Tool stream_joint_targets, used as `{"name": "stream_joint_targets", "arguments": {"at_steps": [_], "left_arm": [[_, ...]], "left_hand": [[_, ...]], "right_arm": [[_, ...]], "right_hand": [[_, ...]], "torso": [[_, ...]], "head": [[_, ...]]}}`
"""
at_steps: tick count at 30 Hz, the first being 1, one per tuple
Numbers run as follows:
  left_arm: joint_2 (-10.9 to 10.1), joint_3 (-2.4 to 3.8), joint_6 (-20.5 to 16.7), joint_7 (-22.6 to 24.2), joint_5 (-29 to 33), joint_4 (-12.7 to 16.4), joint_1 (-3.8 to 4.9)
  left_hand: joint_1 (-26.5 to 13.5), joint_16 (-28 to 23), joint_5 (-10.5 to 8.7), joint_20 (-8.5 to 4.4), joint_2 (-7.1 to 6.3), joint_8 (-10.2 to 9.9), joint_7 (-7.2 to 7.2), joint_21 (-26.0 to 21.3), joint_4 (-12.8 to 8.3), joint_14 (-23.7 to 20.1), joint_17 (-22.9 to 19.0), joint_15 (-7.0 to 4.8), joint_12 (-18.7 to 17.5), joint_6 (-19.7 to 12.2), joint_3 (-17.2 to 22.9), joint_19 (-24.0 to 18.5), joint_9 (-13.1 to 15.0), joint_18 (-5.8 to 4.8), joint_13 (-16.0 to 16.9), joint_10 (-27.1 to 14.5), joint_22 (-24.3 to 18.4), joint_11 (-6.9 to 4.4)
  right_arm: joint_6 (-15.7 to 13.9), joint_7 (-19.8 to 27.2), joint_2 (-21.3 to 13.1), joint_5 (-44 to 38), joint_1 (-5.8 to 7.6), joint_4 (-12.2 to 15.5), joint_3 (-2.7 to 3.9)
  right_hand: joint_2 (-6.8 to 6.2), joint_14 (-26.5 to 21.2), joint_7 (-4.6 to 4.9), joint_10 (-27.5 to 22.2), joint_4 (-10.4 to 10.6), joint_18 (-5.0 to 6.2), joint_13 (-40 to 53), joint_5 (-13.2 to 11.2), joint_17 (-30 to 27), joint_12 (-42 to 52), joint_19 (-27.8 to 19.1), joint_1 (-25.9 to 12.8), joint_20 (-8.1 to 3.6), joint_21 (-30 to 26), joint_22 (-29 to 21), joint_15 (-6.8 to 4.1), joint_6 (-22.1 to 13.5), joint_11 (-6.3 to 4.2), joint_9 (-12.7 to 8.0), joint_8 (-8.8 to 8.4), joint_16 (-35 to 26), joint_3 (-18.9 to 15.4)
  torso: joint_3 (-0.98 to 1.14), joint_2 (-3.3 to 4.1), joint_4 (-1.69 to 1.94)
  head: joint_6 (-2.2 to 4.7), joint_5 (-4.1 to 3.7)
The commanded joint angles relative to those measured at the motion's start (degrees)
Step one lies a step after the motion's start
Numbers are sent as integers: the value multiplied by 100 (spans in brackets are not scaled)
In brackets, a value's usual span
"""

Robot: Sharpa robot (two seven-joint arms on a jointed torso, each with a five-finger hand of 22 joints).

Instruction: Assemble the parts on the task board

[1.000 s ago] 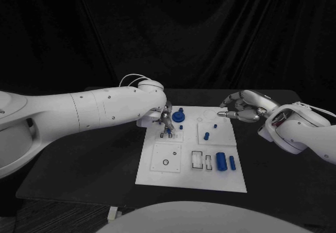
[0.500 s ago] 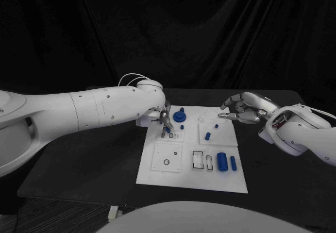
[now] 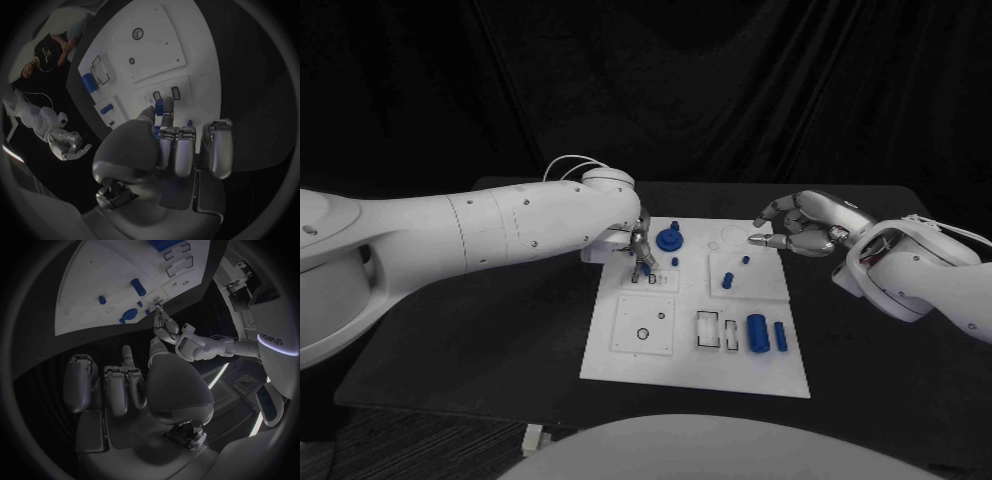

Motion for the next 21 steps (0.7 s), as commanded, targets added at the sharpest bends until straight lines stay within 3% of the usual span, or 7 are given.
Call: {"name": "stream_joint_targets", "arguments": {"at_steps": [1, 10, 21], "left_arm": [[-17, 4, -49, -1, 6, 33, -23], [-27, 3, -103, -6, 6, 63, -48], [-35, 3, -120, -1, 6, 85, -69]], "left_hand": [[-63, 15, 4, -24, -22, -37, 11, -28, 16, 605, 1509, -49, 20, 34, 51, 15, 10, -21, 1498, 586, 463, -22], [-68, 15, 3, -23, -24, -41, 11, -26, 23, 605, 1509, -48, 20, 35, 62, 19, 12, -22, 1498, 586, 467, -22], [-72, 15, 3, -23, -27, -45, 12, -33, 27, 605, 1509, -48, 20, 32, 71, 12, 13, -20, 1498, 586, 458, -21]], "right_arm": [[31, -107, -12, -6, -14, 3, 4], [52, -112, 18, -6, -15, -14, 4], [65, -116, 25, -6, -15, -21, 4]], "right_hand": [[0, 569, 5, 598, 7, 65, 1508, 31, 1407, 20, -5, 43, 16, -17, 1063, 29, 34, 32, -9, 25, -29, -39], [0, 567, 6, 598, 8, 68, 1508, 31, 1401, 20, -11, 50, 17, -31, 1059, 30, 36, 32, -11, 24, -35, -42], [0, 567, 6, 598, 8, 68, 1508, 31, 1401, 20, -11, 50, 17, -31, 1059, 30, 36, 32, -11, 24, -35, -42]], "torso": [[-2, -2, -5], [-1, -10, -3], [-2, -2, 1]], "head": [[-1, -4], [-1, 40], [-1, 32]]}}
